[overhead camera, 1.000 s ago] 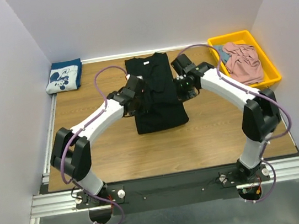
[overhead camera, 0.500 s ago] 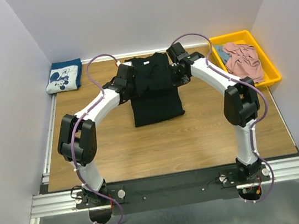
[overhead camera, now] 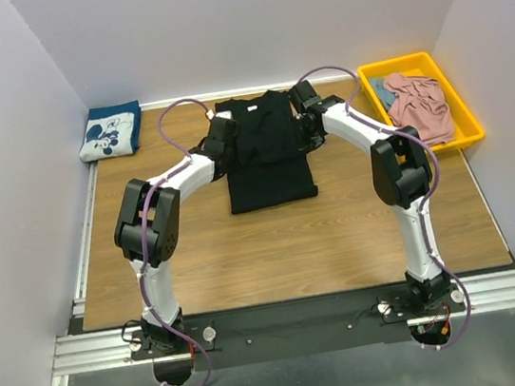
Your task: Fold and stack the t-shirts
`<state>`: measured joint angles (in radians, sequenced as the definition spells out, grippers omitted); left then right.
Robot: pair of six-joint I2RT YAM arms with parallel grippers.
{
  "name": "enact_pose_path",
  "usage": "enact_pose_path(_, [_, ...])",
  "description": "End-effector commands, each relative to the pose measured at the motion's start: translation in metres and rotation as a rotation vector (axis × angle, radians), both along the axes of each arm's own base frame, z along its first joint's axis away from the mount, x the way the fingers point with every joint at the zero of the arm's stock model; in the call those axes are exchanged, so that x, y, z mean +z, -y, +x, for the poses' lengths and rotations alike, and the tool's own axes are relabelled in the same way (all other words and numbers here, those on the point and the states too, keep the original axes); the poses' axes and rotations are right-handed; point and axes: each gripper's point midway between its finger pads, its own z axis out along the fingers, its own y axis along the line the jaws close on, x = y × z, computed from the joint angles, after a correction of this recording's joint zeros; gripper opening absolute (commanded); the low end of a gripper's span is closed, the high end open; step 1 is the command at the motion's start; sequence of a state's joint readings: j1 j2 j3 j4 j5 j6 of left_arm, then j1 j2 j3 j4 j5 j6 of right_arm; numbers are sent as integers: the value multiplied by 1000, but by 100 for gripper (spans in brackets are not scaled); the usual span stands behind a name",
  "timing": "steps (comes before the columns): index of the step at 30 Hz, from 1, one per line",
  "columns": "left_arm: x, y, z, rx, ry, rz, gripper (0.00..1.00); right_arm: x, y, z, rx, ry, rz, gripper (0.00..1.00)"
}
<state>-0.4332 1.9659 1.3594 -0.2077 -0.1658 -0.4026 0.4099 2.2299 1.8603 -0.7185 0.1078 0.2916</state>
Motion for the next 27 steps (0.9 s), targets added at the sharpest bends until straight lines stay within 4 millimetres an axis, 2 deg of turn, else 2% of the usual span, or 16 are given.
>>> enact_pose_path(1, [8, -13, 11, 62, 57, 29, 10, 3, 3, 12, -27, 39, 3, 18])
enact_pose_path(2, [7, -16, 8, 74, 51, 31, 16, 6, 0, 13, -17, 43, 17, 26])
enact_pose_path(3, [12, -19, 9, 94, 64, 33, 30, 11, -2, 13, -8, 50, 25, 30])
enact_pose_path(4, [26, -21, 8, 109, 89, 20, 37, 22, -3, 13, 0, 66, 36, 34])
enact_pose_path(7, [40, -28, -1, 151, 122, 11, 57, 38, -6, 9, 7, 91, 53, 39])
enact_pose_path(8, [51, -27, -8, 150, 141, 2, 58, 53, -11, 7, 14, 122, 63, 39])
enact_pose_path(10, [61, -24, -16, 143, 162, -4, 59, 63, -15, 2, 20, 146, 67, 39])
enact_pose_path(11, [66, -18, -25, 124, 170, -9, 59, 62, -24, -3, 37, 151, 79, 39])
enact_pose_path(12, [67, -12, -31, 103, 168, -17, 58, 72, -33, -7, 59, 168, 115, 39])
enact_pose_path(14, [65, -1, -44, 61, 155, -29, 54, 69, -52, -15, 96, 169, 171, 33])
enact_pose_path(15, [60, 11, -53, 24, 139, -36, 51, 69, -61, -18, 114, 162, 205, 31])
enact_pose_path(16, [56, 19, -59, 1, 119, -57, 43, 65, -69, -22, 125, 145, 235, 26])
enact_pose_path(18, [39, 29, -75, -40, 61, -67, 36, 59, -84, -26, 149, 129, 272, 23])
enact_pose_path(19, [32, 31, -80, -44, 40, -72, 28, 48, -90, -27, 152, 109, 279, 22])
enact_pose_path(22, [6, 32, -97, -73, -39, -66, 18, 31, -106, -33, 165, 63, 313, 20])
enact_pose_path(27, [-23, 27, -120, -88, -128, -58, 14, 8, -130, -42, 202, 7, 357, 20])
